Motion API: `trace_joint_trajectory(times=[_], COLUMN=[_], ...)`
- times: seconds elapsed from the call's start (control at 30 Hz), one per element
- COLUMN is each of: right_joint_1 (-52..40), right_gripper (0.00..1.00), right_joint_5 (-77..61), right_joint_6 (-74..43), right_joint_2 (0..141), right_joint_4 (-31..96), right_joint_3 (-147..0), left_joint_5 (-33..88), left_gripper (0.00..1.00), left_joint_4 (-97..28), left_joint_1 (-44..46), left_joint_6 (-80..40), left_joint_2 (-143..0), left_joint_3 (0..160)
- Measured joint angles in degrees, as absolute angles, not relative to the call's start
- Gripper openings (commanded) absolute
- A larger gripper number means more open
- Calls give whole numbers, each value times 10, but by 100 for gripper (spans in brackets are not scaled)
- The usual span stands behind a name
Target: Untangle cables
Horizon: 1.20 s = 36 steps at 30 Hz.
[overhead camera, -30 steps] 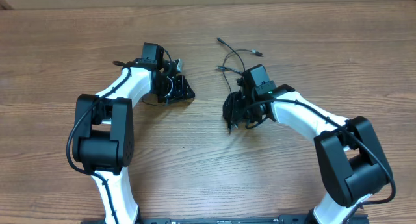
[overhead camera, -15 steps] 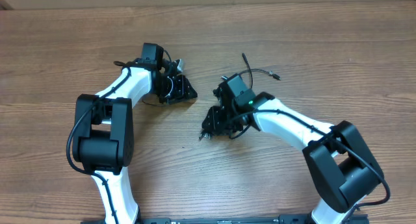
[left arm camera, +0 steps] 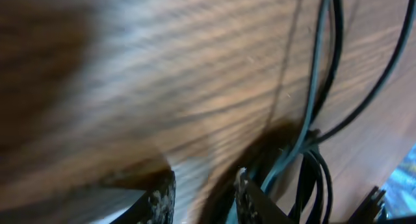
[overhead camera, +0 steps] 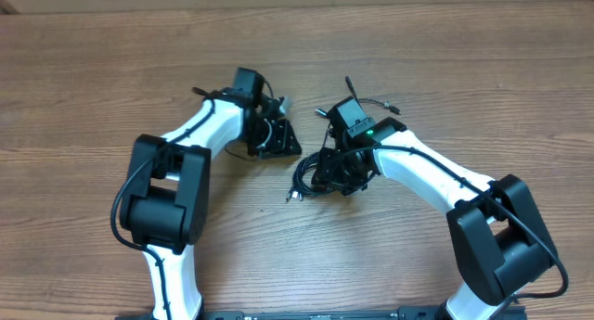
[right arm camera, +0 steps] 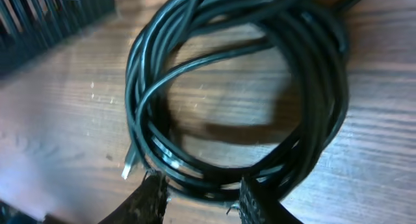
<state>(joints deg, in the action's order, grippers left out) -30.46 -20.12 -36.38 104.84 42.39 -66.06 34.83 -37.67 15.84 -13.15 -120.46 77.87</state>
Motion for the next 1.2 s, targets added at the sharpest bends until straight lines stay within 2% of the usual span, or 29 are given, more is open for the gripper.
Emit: trace_joint_trajectory(times=[0.33, 0.73, 1.2], right_joint_1=[-304, -304, -304], right_gripper=[38, 38, 38], right_joint_5=[-195, -195, -195], right_joint_6=[-440, -454, -454], right_joint_2=[1025, 1024, 1024], right_joint_4=[311, 300, 300], right_joint_3=[-565, -557, -557], left_joint_5=[344, 390, 444], left_gripper=[29, 29, 25], left_joint_4=[-377, -401, -433], left_joint_1=[176, 167, 145], left_joint_6=[-131, -94, -55], left_joint_2=[-1205, -1205, -1205], left_joint_3=[779, 779, 780])
